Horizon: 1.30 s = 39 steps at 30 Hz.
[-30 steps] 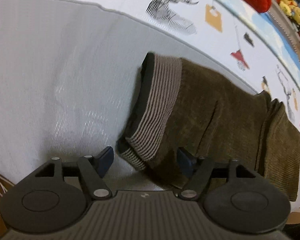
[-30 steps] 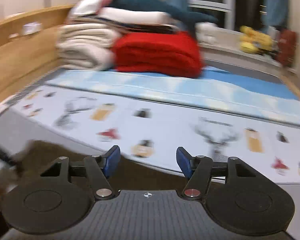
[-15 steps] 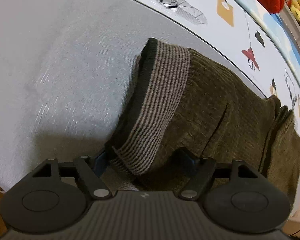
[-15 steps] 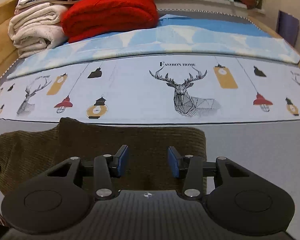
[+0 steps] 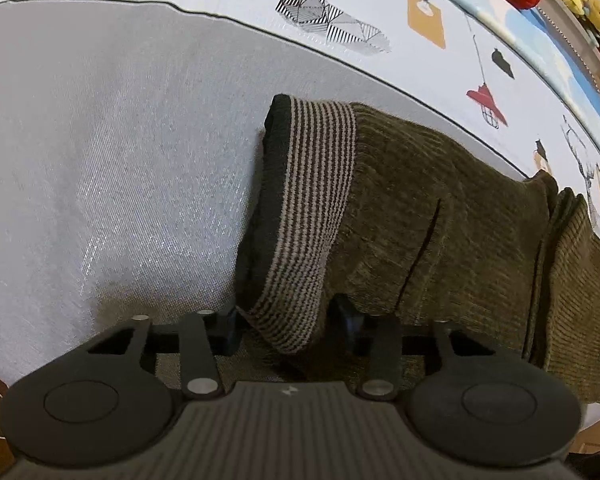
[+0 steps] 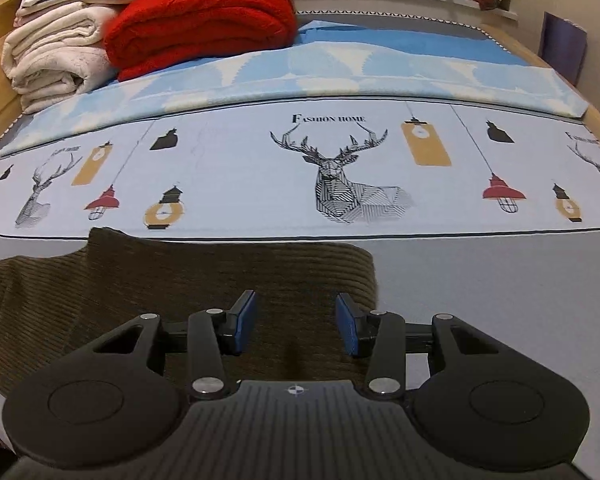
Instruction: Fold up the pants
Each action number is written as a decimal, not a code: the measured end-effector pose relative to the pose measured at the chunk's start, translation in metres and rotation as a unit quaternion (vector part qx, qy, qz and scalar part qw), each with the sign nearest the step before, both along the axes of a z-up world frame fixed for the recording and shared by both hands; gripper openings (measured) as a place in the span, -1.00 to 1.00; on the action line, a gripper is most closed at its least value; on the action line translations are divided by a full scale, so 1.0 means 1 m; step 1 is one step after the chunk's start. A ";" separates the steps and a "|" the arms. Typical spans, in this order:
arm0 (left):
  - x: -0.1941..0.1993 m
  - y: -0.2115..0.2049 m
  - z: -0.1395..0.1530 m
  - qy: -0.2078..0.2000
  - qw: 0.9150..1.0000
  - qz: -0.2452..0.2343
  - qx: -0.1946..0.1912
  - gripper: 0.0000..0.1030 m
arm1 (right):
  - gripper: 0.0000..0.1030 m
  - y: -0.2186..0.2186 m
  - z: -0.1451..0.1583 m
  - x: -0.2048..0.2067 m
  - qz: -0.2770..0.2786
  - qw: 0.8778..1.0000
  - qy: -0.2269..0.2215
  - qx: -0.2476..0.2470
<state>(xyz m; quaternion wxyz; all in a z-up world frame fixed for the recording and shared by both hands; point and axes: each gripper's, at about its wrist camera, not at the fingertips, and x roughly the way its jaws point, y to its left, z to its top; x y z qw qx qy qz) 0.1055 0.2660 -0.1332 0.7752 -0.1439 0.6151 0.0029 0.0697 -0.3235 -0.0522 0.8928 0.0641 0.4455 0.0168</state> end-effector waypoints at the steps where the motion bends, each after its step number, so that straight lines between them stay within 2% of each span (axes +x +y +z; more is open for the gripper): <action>1: -0.001 0.000 0.001 -0.002 1.000 -0.003 0.001 -0.13 | -0.12 0.000 -0.001 0.000 0.000 1.000 0.001 -0.001; 9: -0.003 -0.004 0.004 -0.008 1.000 -0.014 0.011 -0.14 | -0.12 0.003 -0.006 -0.001 0.005 1.000 0.013 -0.011; 15: 0.001 0.005 -0.003 0.009 1.000 0.014 -0.005 0.23 | -0.12 0.006 -0.009 -0.001 0.012 1.000 0.020 -0.019; 17: 0.001 0.004 -0.005 0.008 1.000 0.007 -0.006 0.23 | -0.12 0.007 -0.009 0.000 0.014 0.999 0.021 -0.020; 18: 0.001 0.003 -0.006 0.007 1.000 0.003 -0.005 0.20 | -0.12 0.007 -0.009 0.000 0.015 0.999 0.022 -0.022; 22: 0.001 -0.003 -0.001 -0.005 1.000 -0.008 0.005 -0.16 | -0.12 0.005 -0.009 0.000 0.012 0.999 0.024 -0.020; 24: 0.000 -0.005 0.005 -0.015 1.000 -0.005 0.006 -0.27 | -0.12 0.006 -0.009 0.000 0.013 0.999 0.024 -0.020; 29: -0.006 -0.016 0.034 -0.067 0.997 -0.022 0.013 -0.37 | -0.12 0.009 -0.007 -0.002 0.019 0.999 0.022 -0.021; 31: -0.010 -0.017 0.051 -0.096 0.995 -0.018 -0.009 -0.39 | -0.12 0.010 -0.006 -0.002 0.020 0.999 0.021 -0.021; 34: -0.015 -0.030 0.082 -0.152 0.986 -0.031 -0.064 -0.40 | -0.12 0.011 -0.005 -0.002 0.022 0.999 0.019 -0.021; 37: -0.022 -0.070 0.114 -0.210 0.969 -0.090 -0.098 -0.40 | -0.12 0.010 -0.005 -0.003 0.021 0.999 0.020 -0.023; 39: -0.026 -0.107 0.131 -0.239 0.954 -0.142 -0.115 -0.41 | -0.12 0.008 -0.005 -0.004 0.019 0.999 0.020 -0.022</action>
